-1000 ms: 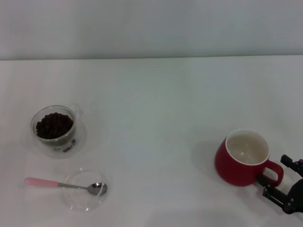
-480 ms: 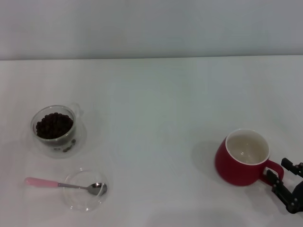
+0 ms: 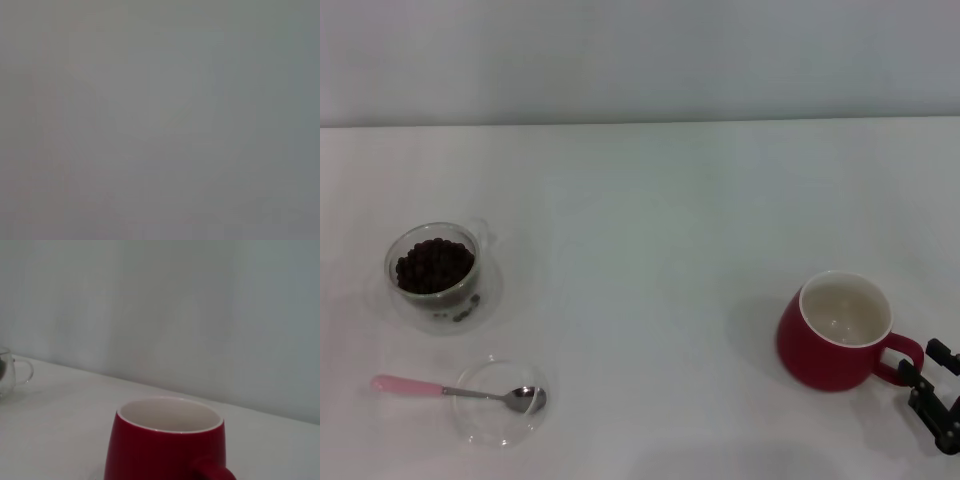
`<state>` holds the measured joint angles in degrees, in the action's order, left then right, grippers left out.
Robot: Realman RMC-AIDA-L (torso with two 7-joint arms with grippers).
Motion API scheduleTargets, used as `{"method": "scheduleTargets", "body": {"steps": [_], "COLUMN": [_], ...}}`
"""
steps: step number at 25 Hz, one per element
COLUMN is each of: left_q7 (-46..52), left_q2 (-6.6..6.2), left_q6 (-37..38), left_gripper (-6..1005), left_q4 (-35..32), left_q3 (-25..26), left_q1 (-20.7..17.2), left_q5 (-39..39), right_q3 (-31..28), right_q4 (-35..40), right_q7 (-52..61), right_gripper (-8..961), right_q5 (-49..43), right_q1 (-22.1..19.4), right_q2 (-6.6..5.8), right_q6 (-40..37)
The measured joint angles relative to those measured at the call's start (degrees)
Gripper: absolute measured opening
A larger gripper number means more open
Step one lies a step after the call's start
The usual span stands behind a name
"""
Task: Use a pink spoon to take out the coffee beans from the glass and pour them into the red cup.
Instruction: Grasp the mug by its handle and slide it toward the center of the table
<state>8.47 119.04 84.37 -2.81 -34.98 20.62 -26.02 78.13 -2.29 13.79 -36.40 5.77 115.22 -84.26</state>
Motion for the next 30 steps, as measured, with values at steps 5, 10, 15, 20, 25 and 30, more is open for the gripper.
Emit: {"method": "scheduleTargets", "body": {"steps": [5,10,15,20,25,30], "left_q7": [0.0,0.0,0.0,0.0,0.0,0.0], "left_q2": [-0.03,-0.04,-0.04,-0.04,-0.04,-0.04], "left_q6": [-0.1,-0.3,-0.5,-0.7,-0.7,-0.7], "left_gripper": [888,888,888,888,887,887], "left_q4": [0.1,0.2,0.3,0.3,0.3,0.1], "left_q3": [0.0,0.0,0.0,0.0,0.0,0.0], "left_q1": [0.3,0.3,0.2,0.3,0.4,0.4], "left_q5": [0.0,0.0,0.0,0.0,0.0,0.1], "right_q3": [0.0,-0.7,-0.7,-0.7,-0.7,-0.7], "right_q4": [0.1,0.1,0.1,0.2,0.2,0.2], "right_q7": [0.0,0.0,0.0,-0.3,-1.1,-1.3], "right_gripper": [381,318,282,232,205,196], "right_q5": [0.0,0.1,0.1,0.1,0.1,0.1], "right_q1": [0.4,0.7,0.9,1.4,1.7,2.0], "right_q2": [0.05,-0.01,-0.02,0.01,0.09,0.15], "right_q6": [0.5,0.5,0.5,1.3,1.7,1.8]}}
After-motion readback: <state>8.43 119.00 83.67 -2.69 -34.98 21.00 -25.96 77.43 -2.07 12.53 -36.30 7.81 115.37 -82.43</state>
